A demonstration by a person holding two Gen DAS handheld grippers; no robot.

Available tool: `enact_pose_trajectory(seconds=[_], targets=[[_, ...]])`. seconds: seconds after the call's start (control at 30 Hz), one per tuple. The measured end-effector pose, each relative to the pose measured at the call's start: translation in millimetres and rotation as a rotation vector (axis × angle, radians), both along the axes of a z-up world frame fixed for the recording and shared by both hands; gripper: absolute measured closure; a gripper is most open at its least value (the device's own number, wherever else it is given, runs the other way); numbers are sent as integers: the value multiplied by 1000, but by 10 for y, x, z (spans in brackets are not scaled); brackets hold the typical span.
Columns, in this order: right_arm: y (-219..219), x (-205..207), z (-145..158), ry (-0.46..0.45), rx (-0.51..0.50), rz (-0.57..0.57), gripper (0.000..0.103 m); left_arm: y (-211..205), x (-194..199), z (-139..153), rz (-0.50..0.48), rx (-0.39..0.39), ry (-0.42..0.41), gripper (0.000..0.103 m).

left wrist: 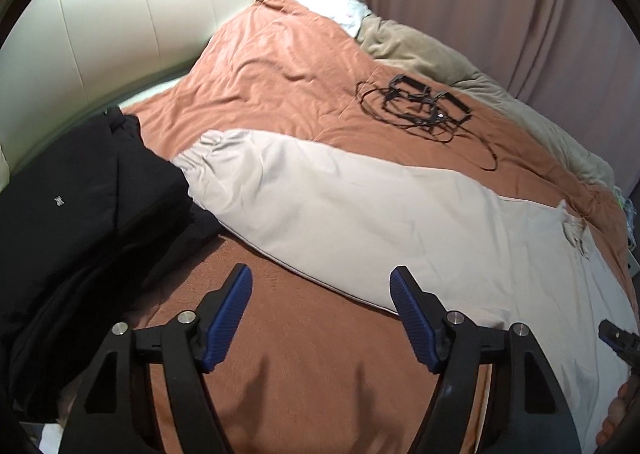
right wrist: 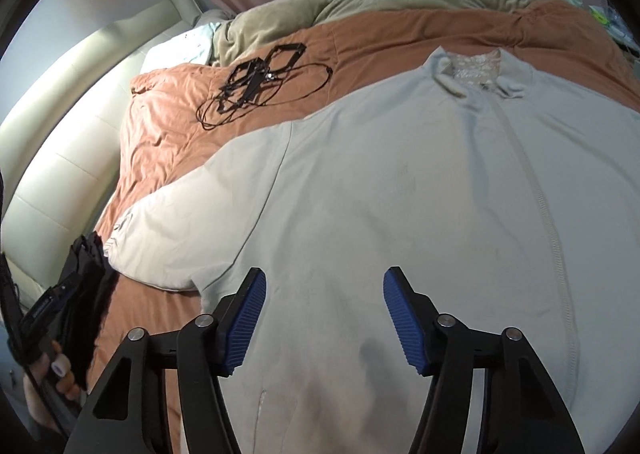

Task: Fold large clothes

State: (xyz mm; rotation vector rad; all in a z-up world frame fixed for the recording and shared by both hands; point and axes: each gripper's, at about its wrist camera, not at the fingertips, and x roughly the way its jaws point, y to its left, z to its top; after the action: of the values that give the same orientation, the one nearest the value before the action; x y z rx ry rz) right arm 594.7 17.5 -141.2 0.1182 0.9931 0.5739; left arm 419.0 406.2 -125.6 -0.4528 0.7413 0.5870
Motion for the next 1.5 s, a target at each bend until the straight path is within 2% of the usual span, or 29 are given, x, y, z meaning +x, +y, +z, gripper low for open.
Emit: enact_pose_trajectory(seconds=[0.07, 0.1, 0.17, 0.2, 0.37, 0.4, 0.5, 0.57, 0.63, 0.7, 0.73, 0.83, 0.87, 1.0, 1.27, 1.4, 1.5], targets=[[63, 62, -79, 16, 4, 11, 48, 101, 93, -119, 25, -37, 3, 32], [99, 96, -123, 24, 5, 18, 50, 156, 142, -197, 52, -56, 13, 36], [152, 158, -223, 53, 8, 38, 67, 218, 208, -326, 94, -74, 45, 41], [169, 184, -266, 57, 17, 46, 69, 243, 239, -380, 101, -86, 50, 41], [210, 289, -433, 115, 64, 56, 72, 356, 389, -690, 138, -144, 92, 41], [212, 292, -454, 124, 63, 57, 74, 377, 406, -740, 145, -157, 93, 43], [219, 243, -524, 139, 58, 58, 76, 460, 472, -898, 167, -210, 95, 55], [246, 189, -565, 154, 66, 74, 78, 506, 499, -952, 181, -217, 77, 55], [271, 160, -573, 160, 82, 79, 79, 542, 530, -948, 191, -195, 59, 64], [288, 151, -549, 160, 115, 84, 80, 594, 550, -941, 200, -206, 49, 88], [293, 150, -533, 160, 129, 87, 82, 613, 554, -922, 194, -218, 37, 95], [356, 167, -507, 160, 186, 112, 94, 586, 564, -776, 164, -187, 6, 98], [398, 168, -506, 167, 201, 123, 95, 560, 562, -703, 153, -171, -7, 98], [619, 185, -592, 220, 246, 153, 96, 428, 586, -335, 85, -140, -80, 98], [1117, 180, -865, 316, 254, 215, 97, -11, 680, 472, -90, -87, -197, 98], [1374, 121, -1005, 340, 234, 244, 98, -292, 731, 778, -185, -111, -246, 98], [1441, 128, -1068, 341, 226, 240, 98, -489, 798, 902, -243, -131, -256, 98]])
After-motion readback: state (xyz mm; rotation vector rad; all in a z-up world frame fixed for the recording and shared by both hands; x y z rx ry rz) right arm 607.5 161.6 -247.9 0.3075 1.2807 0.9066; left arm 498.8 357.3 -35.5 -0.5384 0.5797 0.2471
